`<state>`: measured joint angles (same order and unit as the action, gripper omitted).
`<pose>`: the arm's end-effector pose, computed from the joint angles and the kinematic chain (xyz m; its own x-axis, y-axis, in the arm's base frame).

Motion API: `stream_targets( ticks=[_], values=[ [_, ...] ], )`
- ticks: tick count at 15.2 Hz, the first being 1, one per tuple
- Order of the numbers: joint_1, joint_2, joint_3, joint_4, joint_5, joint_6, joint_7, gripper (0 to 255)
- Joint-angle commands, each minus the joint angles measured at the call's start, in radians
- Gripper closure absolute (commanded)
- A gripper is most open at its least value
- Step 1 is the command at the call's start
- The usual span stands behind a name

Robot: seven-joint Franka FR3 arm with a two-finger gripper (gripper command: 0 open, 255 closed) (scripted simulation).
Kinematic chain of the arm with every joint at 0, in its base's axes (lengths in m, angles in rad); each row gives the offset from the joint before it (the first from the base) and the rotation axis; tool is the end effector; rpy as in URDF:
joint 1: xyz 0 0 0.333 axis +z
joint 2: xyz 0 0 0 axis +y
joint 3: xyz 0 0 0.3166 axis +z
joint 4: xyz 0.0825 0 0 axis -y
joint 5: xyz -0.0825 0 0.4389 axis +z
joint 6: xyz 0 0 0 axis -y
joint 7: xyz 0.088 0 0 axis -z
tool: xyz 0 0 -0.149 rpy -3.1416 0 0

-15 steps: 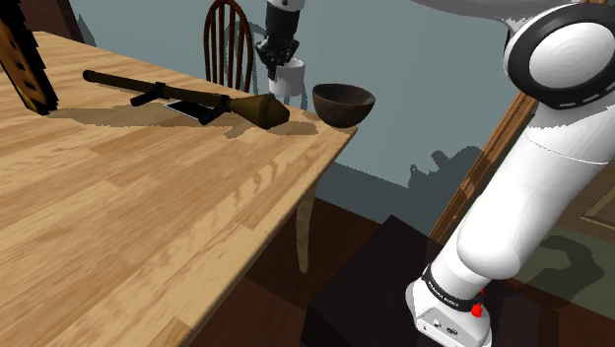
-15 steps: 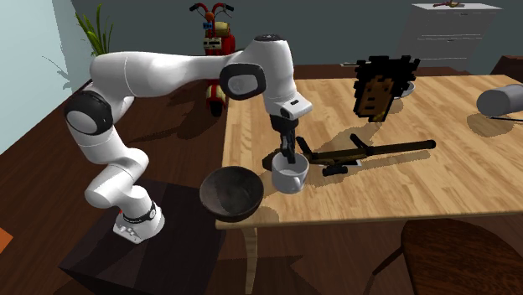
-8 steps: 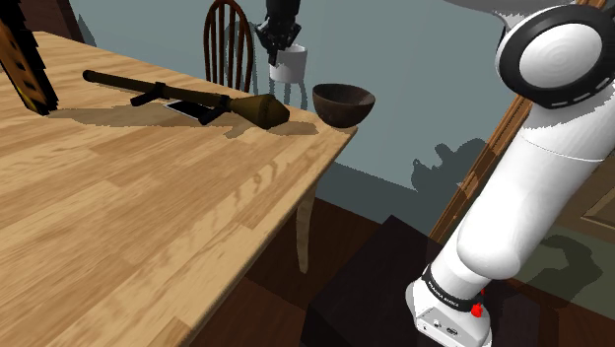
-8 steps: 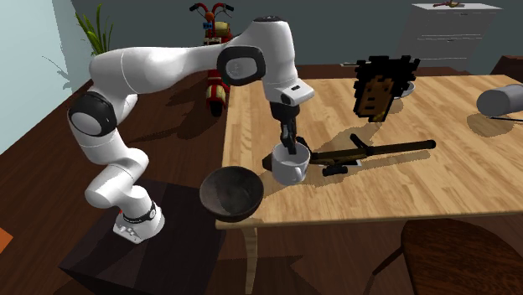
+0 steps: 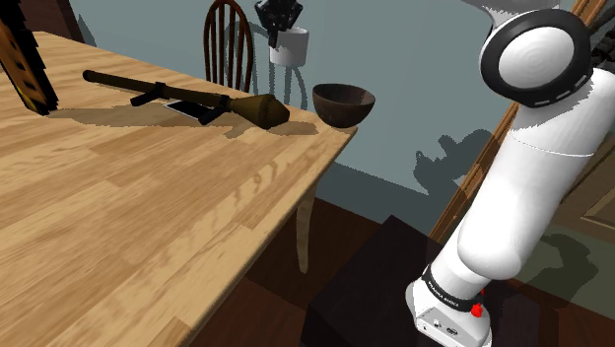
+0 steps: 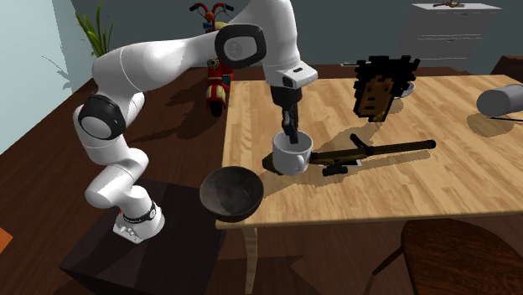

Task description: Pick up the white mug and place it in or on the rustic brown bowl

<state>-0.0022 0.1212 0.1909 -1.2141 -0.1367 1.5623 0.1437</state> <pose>0.6399 0.0920 0.6968 0.9701 0.0327 0.2405 0.0147 -0.9970 0.0760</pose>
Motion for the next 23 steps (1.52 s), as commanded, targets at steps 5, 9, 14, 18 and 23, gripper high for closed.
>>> stream_targets(
  ticks=[5,9,14,18,23],
  values=[
    [-0.032,-0.109,-0.019,-0.095,0.032,-0.008,-0.044,255],
    [-0.064,-0.263,-0.059,-0.265,0.069,0.016,-0.109,255],
    [-0.09,-0.429,-0.118,-0.424,0.093,0.015,-0.192,255],
    [-0.094,-0.49,-0.135,-0.522,0.097,0.053,-0.212,255],
    [-0.093,-0.521,-0.136,-0.621,0.098,0.122,-0.21,255]
  ],
)
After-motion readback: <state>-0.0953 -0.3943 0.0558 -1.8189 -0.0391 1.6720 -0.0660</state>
